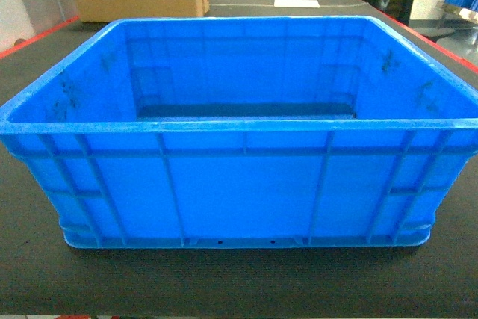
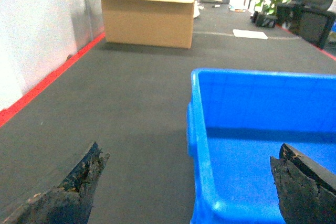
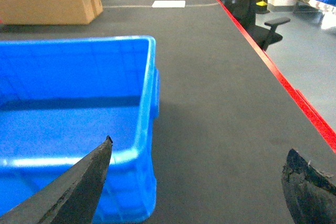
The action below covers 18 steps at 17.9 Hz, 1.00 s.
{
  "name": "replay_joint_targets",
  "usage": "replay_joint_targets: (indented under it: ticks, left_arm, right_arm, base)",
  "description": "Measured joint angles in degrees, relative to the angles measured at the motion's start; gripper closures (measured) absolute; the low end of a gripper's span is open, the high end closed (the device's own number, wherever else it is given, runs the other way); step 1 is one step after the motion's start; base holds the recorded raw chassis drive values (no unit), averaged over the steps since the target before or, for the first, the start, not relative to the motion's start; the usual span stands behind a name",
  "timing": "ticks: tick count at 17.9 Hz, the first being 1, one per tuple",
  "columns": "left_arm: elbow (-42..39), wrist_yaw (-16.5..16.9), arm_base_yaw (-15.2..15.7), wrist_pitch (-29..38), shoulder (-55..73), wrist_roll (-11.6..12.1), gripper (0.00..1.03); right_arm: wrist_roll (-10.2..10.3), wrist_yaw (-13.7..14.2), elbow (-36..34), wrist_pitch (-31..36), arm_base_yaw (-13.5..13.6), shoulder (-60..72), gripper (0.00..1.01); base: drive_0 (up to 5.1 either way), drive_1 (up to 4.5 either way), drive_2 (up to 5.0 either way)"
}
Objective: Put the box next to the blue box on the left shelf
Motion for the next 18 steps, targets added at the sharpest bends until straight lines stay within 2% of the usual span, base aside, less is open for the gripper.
replay_joint_targets:
  ticks: [1,2,4,5,6,7,9,11,14,16,18]
  left_arm:
    - [7.82,0.37,-0.68,1.25,10.34,0.0,0.05]
    - [15.61,1.22,-1.27,-1.77,20.13,0.0,0.05]
    - [29.2,0.63,-1.27,-9.14,36.87,1.51,0.05]
    - [35.54,1.09,-1.42,-13.94,42.23,1.4,0.05]
    - [40.96,1.09,-1.66,-19.39,46.49,0.79,0.05]
    - [45.92,1.14,-1.86,-25.59,51.04,-0.79,0.05]
    - [48.87,1.14,-2.27,-31.19,56.85,-1.81,0.05]
    - [49.96,0.87,-2.8,-35.15,60.04,-1.92,0.05]
    - [51.78,1.33,-3.82,-39.3,60.65,-1.9,0.05]
    - [52.3,2.78,-4.17,-40.52,60.76,-1.88,0.05]
    - [52.61,2.58,-4.22,-42.47,61.07,-1.49,0.05]
  right_arm:
    - [0.52,-2.29,8.81,1.16,-0.46,10.97,0.03]
    - [1.11,-3.56,16.52,-0.31,-0.96,21.05,0.03]
    - [1.92,-7.08,31.45,-7.93,-1.51,39.91,0.03]
    - [1.9,-8.41,38.34,-12.79,-1.22,46.95,0.03]
    - [1.84,-8.72,44.39,-17.4,-0.92,52.92,0.03]
    - [1.86,-8.92,49.57,-22.12,-0.28,58.6,0.03]
    - [2.29,-8.9,53.92,-27.85,0.85,65.22,0.03]
    - [3.91,-7.96,55.93,-31.56,1.29,69.11,0.03]
    - [6.58,-8.02,56.28,-31.61,2.27,70.95,0.03]
    - [6.86,-7.89,56.28,-31.95,2.36,71.01,0.03]
    - [6.86,-7.85,56.28,-32.37,2.36,71.04,0.03]
  base:
    - [0.0,0.0,0.0]
    - [0.0,0.0,0.0]
    - [0.0,0.0,0.0]
    - [0.0,0.0,0.0]
    - [0.0,0.0,0.0]
    - [0.0,0.0,0.0]
    - [0.0,0.0,0.0]
    - [0.0,0.0,0.0]
    - [0.0,0.0,0.0]
    - [0.0,0.0,0.0]
    - [0.0,0.0,0.0]
